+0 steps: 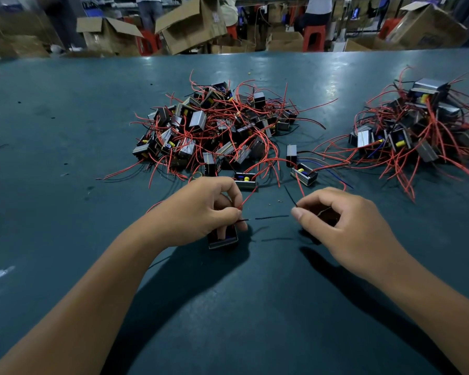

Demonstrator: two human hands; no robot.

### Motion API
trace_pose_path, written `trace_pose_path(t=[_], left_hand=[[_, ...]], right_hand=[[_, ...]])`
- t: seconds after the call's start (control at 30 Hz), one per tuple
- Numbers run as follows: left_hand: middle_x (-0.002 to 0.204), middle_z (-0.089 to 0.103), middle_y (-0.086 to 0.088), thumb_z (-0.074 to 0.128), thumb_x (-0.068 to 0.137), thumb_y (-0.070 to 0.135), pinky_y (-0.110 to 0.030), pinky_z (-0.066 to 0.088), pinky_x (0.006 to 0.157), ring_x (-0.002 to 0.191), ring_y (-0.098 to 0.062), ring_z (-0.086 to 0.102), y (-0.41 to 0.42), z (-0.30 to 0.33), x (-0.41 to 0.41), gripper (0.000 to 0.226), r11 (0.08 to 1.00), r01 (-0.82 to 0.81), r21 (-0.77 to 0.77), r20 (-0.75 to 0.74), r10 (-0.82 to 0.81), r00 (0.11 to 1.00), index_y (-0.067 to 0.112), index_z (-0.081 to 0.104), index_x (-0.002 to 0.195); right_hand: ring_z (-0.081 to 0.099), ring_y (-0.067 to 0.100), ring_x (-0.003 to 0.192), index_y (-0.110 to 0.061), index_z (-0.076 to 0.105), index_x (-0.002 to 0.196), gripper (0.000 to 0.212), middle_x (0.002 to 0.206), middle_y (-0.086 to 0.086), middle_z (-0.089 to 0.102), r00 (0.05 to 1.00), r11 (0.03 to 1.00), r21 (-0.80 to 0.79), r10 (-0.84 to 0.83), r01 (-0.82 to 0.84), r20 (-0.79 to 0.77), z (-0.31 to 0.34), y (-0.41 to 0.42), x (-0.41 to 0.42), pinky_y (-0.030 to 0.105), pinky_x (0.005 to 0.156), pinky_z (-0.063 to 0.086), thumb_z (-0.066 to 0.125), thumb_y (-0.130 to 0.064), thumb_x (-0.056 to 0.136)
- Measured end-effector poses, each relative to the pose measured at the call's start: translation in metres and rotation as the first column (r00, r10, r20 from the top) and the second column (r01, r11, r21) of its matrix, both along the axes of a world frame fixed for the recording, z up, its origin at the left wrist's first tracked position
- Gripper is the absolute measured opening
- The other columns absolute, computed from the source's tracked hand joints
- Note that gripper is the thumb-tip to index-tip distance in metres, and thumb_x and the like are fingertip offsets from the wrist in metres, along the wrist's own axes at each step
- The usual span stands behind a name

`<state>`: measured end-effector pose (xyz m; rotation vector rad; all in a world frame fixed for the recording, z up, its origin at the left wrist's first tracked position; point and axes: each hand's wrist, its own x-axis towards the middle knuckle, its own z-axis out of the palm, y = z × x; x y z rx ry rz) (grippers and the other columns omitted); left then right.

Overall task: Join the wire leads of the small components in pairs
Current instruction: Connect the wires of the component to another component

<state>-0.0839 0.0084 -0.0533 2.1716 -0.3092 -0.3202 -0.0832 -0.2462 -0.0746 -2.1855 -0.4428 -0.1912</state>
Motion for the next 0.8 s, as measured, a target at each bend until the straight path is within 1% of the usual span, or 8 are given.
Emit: trace_pose_path(t=[0.07,0.27,0.37,0.47,0.57,0.63,0.73,0.8], left_hand=[[0.081,0.077,-0.005,0.06,0.098,0.009,-0.039,0.048,0.065,0.059,-0.02,0.062,-0.0018,-0.0008,-0.0007,0.007,1.0,0.023,0.018,-0.011,-0.023,1.0,0.012,0.055,0.093],[0.078,0.076,-0.01,0.061,0.098,0.014,-0.025,0.044,0.056,0.06,-0.019,0.064,-0.0051,-0.0012,-0.0014,0.008,0.999,0.022,0.03,-0.015,-0.021,1.0,0.015,0.057,0.091],[0.068,0.072,-0.005,0.061,0.097,0.01,-0.019,0.043,0.051,0.056,-0.018,0.063,-0.0046,-0.0015,-0.0021,0.008,1.0,0.008,-0.013,-0.018,-0.008,1.0,0.011,0.057,0.09],[0.062,0.069,0.004,0.062,0.098,0.012,-0.02,0.042,0.048,0.052,-0.013,0.062,-0.0049,-0.001,-0.0025,0.008,0.999,0.006,-0.032,-0.026,-0.007,1.0,0.011,0.057,0.092],[0.058,0.066,0.0,0.063,0.097,0.014,-0.02,0.042,0.049,0.054,-0.016,0.062,-0.0034,-0.0005,-0.0031,0.008,0.999,-0.009,-0.043,-0.038,0.008,0.999,0.011,0.057,0.093],[0.062,0.068,-0.004,0.063,0.098,0.015,-0.021,0.043,0.05,0.056,-0.018,0.061,-0.0034,-0.0002,-0.0035,0.009,0.999,-0.017,-0.047,-0.052,0.014,0.999,0.009,0.056,0.094],[0.082,0.073,-0.004,0.061,0.099,0.013,-0.022,0.045,0.051,0.059,-0.019,0.065,-0.0056,-0.0001,-0.0037,0.01,0.999,-0.002,-0.05,-0.04,0.0,0.999,0.005,0.056,0.096],[0.088,0.073,-0.006,0.06,0.1,0.014,-0.023,0.046,0.053,0.059,-0.018,0.066,-0.0064,-0.0003,-0.0034,0.009,0.999,0.02,-0.036,-0.017,-0.02,1.0,0.006,0.057,0.097]], right_hand=[[0.06,0.005,0.075,-0.03,0.07,0.08,0.009,0.081,-0.013,0.065,1.0,0.999,-0.024,0.03,-0.03,-0.003,-0.0017,0.0039,-0.0022,0.012,0.064,0.041,0.072,-0.039,0.083],[0.059,0.009,0.074,-0.025,0.069,0.077,0.01,0.076,-0.009,0.065,0.991,0.989,-0.065,0.133,-0.132,0.001,-0.004,0.004,-0.0028,0.013,0.063,0.04,0.073,-0.028,0.086],[0.059,0.008,0.075,-0.027,0.069,0.078,0.009,0.078,-0.009,0.065,0.988,0.986,-0.072,0.152,-0.153,-0.008,-0.0034,0.0036,-0.0021,0.014,0.066,0.042,0.076,-0.025,0.084],[0.06,0.005,0.076,-0.026,0.066,0.077,0.011,0.077,-0.012,0.065,0.989,0.985,-0.092,0.149,-0.149,-0.004,-0.0041,0.003,-0.0015,0.011,0.066,0.041,0.074,-0.022,0.085],[0.059,0.005,0.071,-0.026,0.064,0.076,0.012,0.075,-0.012,0.064,0.991,0.987,-0.082,0.134,-0.136,-0.022,-0.005,0.002,-0.0014,0.012,0.062,0.041,0.071,-0.023,0.085],[0.057,0.006,0.067,-0.026,0.063,0.076,0.013,0.078,-0.014,0.064,0.99,0.987,-0.081,0.136,-0.138,-0.031,-0.0052,0.0017,-0.0013,0.014,0.06,0.041,0.07,-0.023,0.086],[0.057,0.006,0.066,-0.027,0.062,0.076,0.013,0.08,-0.014,0.064,0.989,0.986,-0.083,0.14,-0.143,-0.039,-0.0047,0.0005,-0.0008,0.014,0.06,0.041,0.07,-0.023,0.086],[0.057,0.007,0.067,-0.028,0.063,0.077,0.013,0.08,-0.015,0.064,0.99,0.987,-0.087,0.135,-0.138,-0.041,-0.0046,0.0005,-0.001,0.015,0.06,0.042,0.07,-0.024,0.087]])
